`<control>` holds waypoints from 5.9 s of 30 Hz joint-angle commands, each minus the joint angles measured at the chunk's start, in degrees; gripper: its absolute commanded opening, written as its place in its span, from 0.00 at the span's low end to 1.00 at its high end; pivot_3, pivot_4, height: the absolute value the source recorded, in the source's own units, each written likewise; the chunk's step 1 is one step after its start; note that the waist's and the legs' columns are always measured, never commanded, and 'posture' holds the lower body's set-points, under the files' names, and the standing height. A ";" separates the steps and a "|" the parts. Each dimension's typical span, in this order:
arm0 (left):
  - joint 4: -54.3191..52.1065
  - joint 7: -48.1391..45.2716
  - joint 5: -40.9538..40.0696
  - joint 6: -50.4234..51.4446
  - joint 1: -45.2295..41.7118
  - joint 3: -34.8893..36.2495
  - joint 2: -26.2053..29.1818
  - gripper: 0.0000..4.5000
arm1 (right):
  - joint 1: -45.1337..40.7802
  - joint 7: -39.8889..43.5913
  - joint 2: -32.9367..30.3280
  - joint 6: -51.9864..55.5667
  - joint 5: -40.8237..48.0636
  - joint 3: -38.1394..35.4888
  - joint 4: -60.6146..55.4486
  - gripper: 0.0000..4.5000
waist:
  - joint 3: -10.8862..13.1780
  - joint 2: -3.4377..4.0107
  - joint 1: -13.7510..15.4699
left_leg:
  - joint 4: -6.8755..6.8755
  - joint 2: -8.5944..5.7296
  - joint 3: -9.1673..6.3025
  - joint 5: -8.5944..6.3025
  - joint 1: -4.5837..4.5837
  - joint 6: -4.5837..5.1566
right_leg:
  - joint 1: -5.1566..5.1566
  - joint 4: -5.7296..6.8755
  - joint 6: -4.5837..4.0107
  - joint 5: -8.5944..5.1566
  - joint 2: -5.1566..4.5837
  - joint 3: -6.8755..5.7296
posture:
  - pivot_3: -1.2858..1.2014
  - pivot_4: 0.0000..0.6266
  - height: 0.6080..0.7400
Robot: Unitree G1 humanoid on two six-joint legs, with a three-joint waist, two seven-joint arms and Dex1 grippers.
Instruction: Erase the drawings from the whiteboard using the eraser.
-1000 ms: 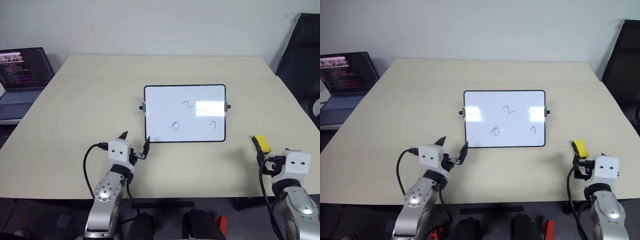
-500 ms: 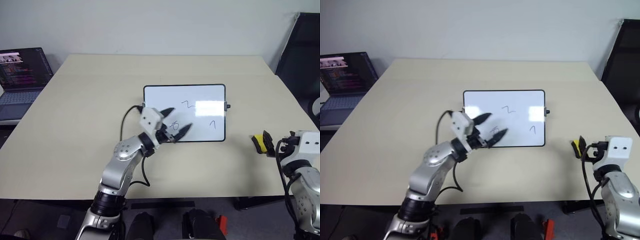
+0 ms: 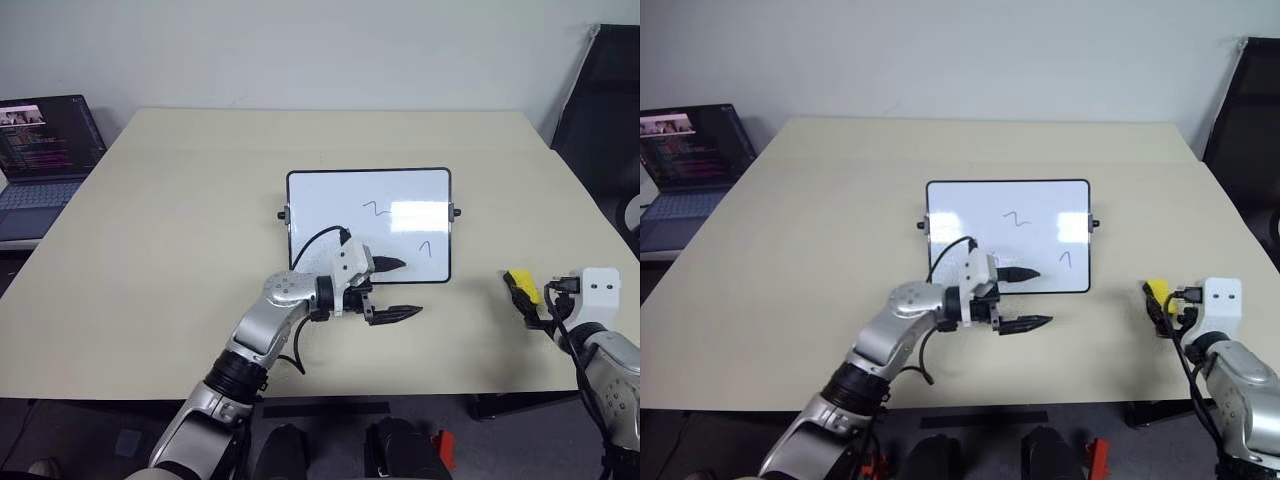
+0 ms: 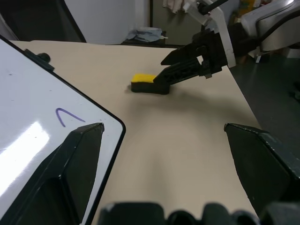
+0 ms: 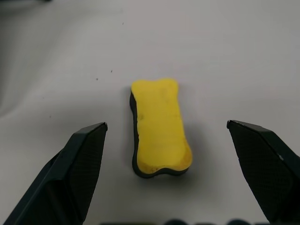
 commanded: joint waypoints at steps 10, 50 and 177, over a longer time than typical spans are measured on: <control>-2.36 0.69 2.48 -2.14 0.30 0.32 0.34 1.00 | -5.71 2.17 -1.59 -3.30 -2.43 2.80 6.12 1.00 | 0.00 0.00 0.01 | 0.00 0.00 0.01 0.00 0.00 0.00 | 0.00 -0.01 0.01 0.01 0.00 0.00 | 0.52 0.24 1.00; 5.11 12.29 11.79 -9.52 -2.25 2.69 1.40 1.00 | -5.65 1.33 2.89 -11.89 -2.44 4.14 -0.29 0.24 | 0.00 0.01 -0.12 | 0.00 0.01 0.02 0.00 0.01 0.00 | 0.00 0.00 0.03 0.01 0.00 0.01 | 0.52 0.24 1.00; 9.97 26.48 19.38 -10.59 -4.94 8.96 3.19 1.00 | -35.20 4.61 10.20 -22.11 -25.39 30.58 28.47 0.24 | -0.04 -0.30 0.00 | 0.20 -0.08 0.10 0.25 0.14 0.31 | 0.14 0.04 0.20 0.49 -0.07 0.14 | 0.52 0.24 1.00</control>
